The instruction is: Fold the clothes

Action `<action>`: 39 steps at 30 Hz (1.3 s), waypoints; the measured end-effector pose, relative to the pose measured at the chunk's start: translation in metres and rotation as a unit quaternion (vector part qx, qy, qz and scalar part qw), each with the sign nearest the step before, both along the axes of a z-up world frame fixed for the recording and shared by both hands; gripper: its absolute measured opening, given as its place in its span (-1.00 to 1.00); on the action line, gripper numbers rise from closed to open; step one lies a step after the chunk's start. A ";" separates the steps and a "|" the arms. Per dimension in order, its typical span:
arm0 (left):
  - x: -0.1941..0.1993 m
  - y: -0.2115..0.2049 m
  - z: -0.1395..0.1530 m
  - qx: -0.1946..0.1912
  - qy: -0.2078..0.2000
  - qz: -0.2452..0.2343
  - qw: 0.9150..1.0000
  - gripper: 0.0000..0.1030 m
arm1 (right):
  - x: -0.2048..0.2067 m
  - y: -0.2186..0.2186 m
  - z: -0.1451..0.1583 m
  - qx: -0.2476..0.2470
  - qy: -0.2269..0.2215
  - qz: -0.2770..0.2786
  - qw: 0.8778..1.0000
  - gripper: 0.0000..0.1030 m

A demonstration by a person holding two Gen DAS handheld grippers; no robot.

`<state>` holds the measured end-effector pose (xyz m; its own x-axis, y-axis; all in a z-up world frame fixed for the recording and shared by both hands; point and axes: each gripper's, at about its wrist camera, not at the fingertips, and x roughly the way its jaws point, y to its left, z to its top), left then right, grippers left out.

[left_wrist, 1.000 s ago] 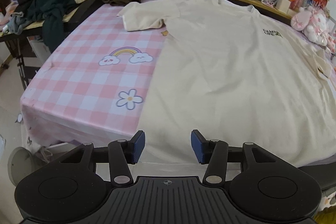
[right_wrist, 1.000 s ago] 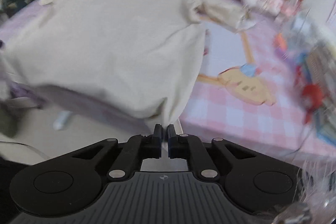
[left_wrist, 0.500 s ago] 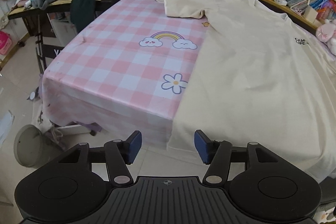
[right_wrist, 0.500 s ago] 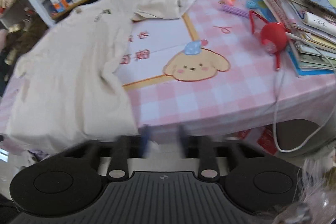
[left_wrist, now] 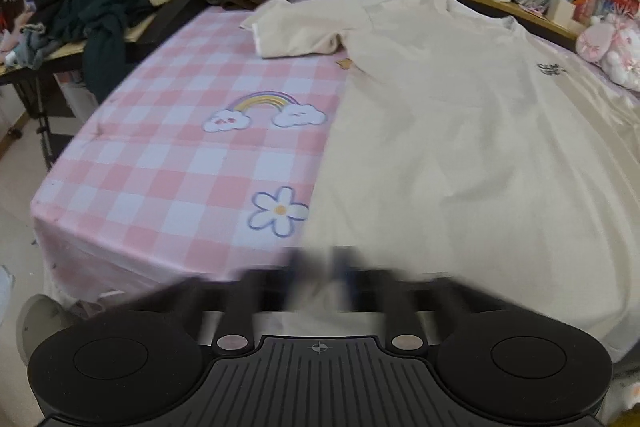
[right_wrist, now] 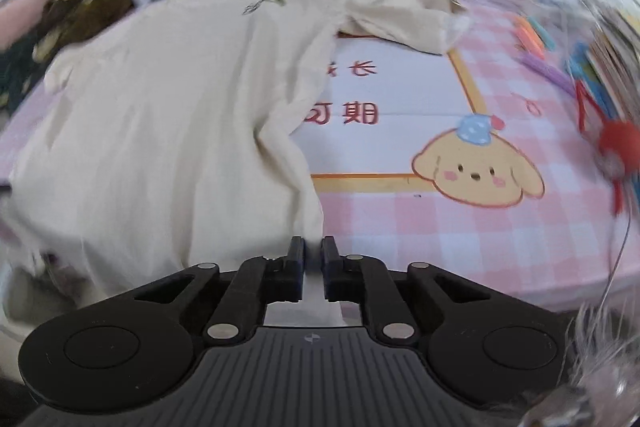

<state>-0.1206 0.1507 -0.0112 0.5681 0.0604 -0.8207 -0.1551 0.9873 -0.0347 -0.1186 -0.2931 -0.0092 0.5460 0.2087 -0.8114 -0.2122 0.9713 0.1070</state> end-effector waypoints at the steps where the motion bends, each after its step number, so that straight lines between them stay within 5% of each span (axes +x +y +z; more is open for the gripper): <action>1: -0.001 -0.002 0.001 -0.006 0.004 -0.006 1.000 -0.91 | 0.002 -0.006 0.001 -0.012 -0.004 -0.015 1.000 -0.92; 5: -0.002 -0.005 0.003 0.008 0.014 -0.013 1.000 -0.90 | 0.002 -0.032 0.002 -0.006 0.005 -0.064 0.998 -0.92; 9: -0.003 -0.008 0.005 0.029 0.023 -0.019 0.999 -0.83 | -0.014 -0.022 -0.001 0.016 0.022 -0.001 1.000 -0.89; 13: -0.003 -0.010 0.016 0.038 0.009 -0.031 0.999 -0.70 | -0.014 -0.026 0.002 0.033 0.021 -0.030 0.999 -0.79; 17: 0.004 -0.012 0.036 0.021 -0.046 -0.046 0.998 -0.29 | -0.007 -0.029 0.017 0.058 0.004 -0.054 0.997 -0.58; 21: 0.033 -0.023 0.039 0.022 -0.072 -0.068 0.995 -0.08 | 0.013 -0.021 0.027 0.048 -0.013 -0.065 0.997 -0.27; 29: 0.097 -0.035 0.021 0.005 -0.075 -0.119 0.990 0.63 | 0.067 0.002 0.029 0.060 -0.019 -0.109 0.992 -0.15; 39: 0.153 -0.031 -0.001 -0.050 -0.050 -0.131 0.989 0.71 | 0.123 0.018 0.044 0.003 -0.024 -0.170 0.985 -0.06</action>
